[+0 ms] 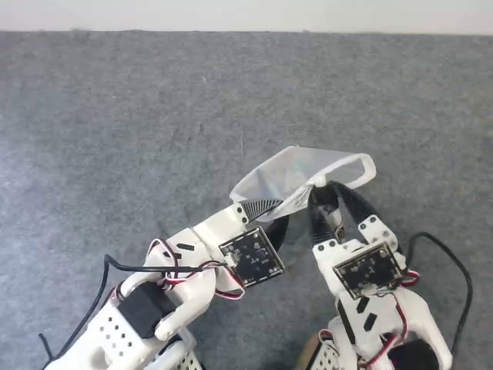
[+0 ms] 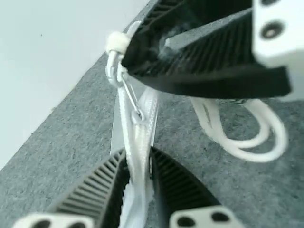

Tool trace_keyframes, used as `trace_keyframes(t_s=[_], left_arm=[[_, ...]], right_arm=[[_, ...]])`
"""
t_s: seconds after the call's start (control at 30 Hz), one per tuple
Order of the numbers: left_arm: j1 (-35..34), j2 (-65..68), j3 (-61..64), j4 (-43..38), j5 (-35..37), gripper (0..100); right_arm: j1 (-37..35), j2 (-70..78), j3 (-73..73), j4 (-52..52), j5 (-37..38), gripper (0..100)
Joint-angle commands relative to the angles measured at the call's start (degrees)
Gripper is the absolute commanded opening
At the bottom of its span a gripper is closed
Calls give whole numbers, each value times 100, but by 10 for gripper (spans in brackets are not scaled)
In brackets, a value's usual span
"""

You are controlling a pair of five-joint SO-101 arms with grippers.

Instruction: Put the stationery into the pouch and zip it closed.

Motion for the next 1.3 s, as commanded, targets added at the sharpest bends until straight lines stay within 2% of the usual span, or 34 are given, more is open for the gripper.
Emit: trace_keyframes(t_s=[0.0,0.23,0.43,0.6,0.83,1.03,1.27], left_arm=[[-176,0,233,0,-44,9],[-176,0,233,0,-35,9],[-185,0,233,0,-35,9],[-193,0,233,0,-44,9],[-193,0,233,0,-62,9],[-202,0,242,9,-79,9],[-211,0,312,-9,-246,9]], right_arm=[[541,75,132,-611,-44,8],[813,268,211,-804,-185,8],[1270,1332,158,-1411,-396,8],[1508,2044,-167,-1446,-536,8],[1543,2097,-167,-1499,-527,8],[1938,2167,-167,-1675,-536,8],[2035,2167,-167,-1701,-545,8]])
